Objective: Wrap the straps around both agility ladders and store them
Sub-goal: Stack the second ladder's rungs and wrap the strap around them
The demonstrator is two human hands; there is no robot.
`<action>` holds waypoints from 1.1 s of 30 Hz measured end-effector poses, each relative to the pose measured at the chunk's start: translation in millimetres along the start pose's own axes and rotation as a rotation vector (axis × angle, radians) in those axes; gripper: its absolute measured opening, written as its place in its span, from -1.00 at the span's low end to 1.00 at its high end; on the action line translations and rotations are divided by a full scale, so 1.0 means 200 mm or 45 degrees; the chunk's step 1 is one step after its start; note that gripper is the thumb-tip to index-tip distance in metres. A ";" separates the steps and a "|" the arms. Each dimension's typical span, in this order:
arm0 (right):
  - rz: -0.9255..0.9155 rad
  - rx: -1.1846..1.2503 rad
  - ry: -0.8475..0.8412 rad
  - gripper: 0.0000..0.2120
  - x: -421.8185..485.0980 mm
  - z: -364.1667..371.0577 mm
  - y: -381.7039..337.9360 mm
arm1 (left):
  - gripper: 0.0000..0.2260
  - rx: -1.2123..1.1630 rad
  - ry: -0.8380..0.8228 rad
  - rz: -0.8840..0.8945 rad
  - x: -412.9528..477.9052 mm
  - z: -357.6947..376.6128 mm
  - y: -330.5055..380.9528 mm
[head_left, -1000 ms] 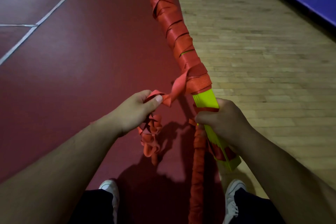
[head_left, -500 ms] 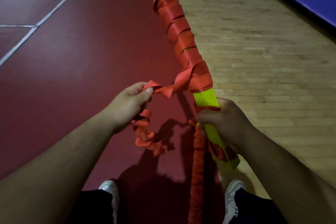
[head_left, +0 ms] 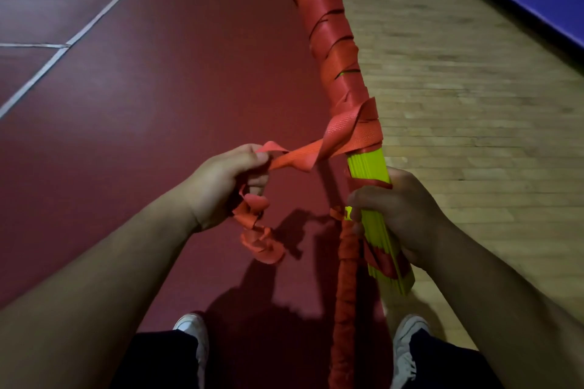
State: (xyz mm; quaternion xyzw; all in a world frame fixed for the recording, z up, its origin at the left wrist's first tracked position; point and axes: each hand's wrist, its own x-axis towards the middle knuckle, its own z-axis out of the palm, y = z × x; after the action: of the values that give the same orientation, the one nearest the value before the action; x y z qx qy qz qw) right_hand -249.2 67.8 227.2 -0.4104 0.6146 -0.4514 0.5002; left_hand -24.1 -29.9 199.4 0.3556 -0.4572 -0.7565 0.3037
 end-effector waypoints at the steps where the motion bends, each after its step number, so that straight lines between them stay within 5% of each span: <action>1: 0.012 0.011 0.007 -0.77 0.00 0.00 0.00 | -0.82 0.074 -0.008 0.058 -0.01 0.00 0.00; 10: -0.010 -0.171 0.147 -0.95 0.02 0.03 0.03 | -0.79 0.709 0.256 -0.090 0.03 -0.01 -0.08; 15: -0.098 -0.675 0.268 -0.86 0.03 0.05 0.06 | -0.50 0.306 0.214 0.115 0.04 0.08 -0.03; 19: -0.100 -1.025 0.323 -0.70 0.04 0.07 0.10 | -0.39 0.544 0.061 0.107 0.03 0.12 -0.05; 27: -0.128 -1.252 0.308 -0.64 0.03 0.13 0.12 | -0.27 0.729 0.164 0.102 0.06 0.08 -0.08; 31: -0.137 -1.270 0.296 -0.64 0.04 0.12 0.11 | -0.71 0.596 0.146 0.106 0.04 0.06 -0.04; 33: -0.133 -1.236 0.288 -0.66 0.05 0.12 0.12 | -0.72 0.338 0.141 0.046 0.03 0.08 -0.04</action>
State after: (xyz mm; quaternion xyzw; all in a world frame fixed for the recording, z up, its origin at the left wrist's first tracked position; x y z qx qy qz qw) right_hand -228.2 61.5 199.9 -0.5745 0.7827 -0.1795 0.1586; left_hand -41.5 -23.5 195.4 0.4257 -0.5419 -0.6630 0.2924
